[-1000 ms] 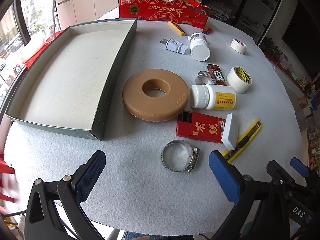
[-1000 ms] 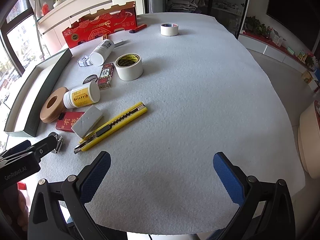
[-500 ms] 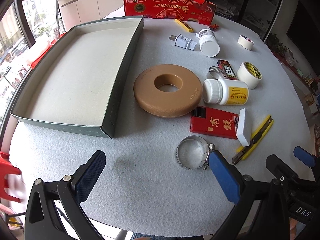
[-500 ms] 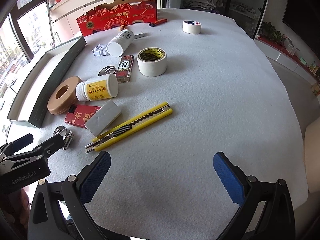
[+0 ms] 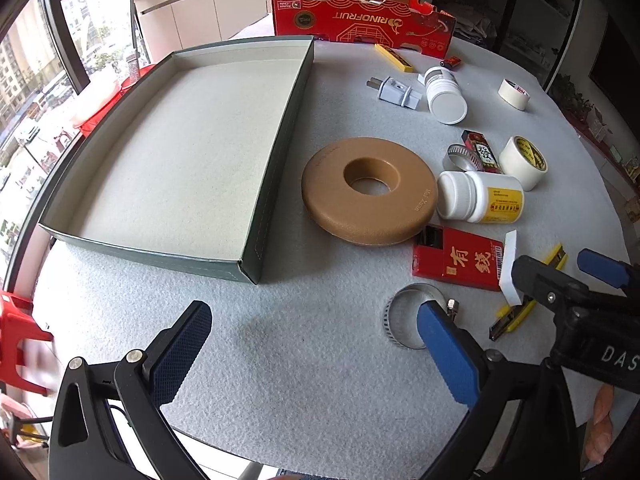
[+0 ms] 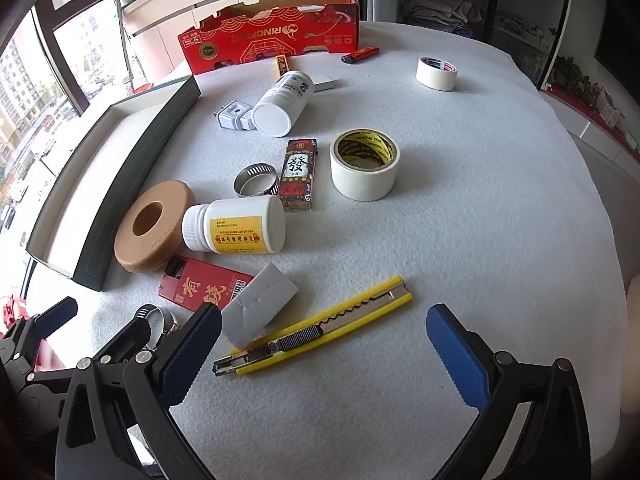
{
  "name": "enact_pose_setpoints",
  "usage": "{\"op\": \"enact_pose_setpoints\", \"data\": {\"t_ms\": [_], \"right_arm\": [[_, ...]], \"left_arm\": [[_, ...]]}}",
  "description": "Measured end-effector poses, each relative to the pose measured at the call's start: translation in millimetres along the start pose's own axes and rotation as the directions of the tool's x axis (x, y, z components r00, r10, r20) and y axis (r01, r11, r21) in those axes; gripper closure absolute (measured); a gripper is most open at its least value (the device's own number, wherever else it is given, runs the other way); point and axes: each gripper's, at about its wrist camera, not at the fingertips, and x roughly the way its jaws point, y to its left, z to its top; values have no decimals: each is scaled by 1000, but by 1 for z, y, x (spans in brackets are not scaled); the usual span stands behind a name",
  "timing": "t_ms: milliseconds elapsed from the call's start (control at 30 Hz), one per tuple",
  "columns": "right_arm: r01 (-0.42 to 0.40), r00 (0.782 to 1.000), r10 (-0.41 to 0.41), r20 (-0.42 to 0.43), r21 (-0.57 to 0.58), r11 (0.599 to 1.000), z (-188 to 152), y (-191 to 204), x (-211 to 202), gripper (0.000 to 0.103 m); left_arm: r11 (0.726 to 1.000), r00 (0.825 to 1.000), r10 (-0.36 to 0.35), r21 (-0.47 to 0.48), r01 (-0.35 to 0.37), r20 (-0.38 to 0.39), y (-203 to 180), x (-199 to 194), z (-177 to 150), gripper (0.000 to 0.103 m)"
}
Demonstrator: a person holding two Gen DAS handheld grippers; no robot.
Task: Organize rigid objects
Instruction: 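Move the left gripper over the tan cork ring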
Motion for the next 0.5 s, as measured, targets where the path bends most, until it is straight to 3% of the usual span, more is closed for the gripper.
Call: {"op": "enact_pose_setpoints", "data": {"t_ms": [167, 267, 400, 500], "right_arm": [[-16, 999, 13, -46, -63, 998, 6, 2, 9, 0], [136, 990, -138, -27, -65, 989, 5, -11, 6, 0], [217, 976, -217, -28, 5, 976, 4, -42, -3, 0], [179, 984, -178, -31, 52, 982, 1, -53, -8, 0]], "left_arm": [[1000, 1000, 10, 21, -10, 0, -3, 2, 2, 0], [1000, 1000, -5, 23, 5, -9, -6, 5, 4, 0], [998, 1000, -26, 58, 26, 11, -16, 3, 10, 0], [998, 999, -4, 67, 1, 39, -18, 5, 18, 0]]}}
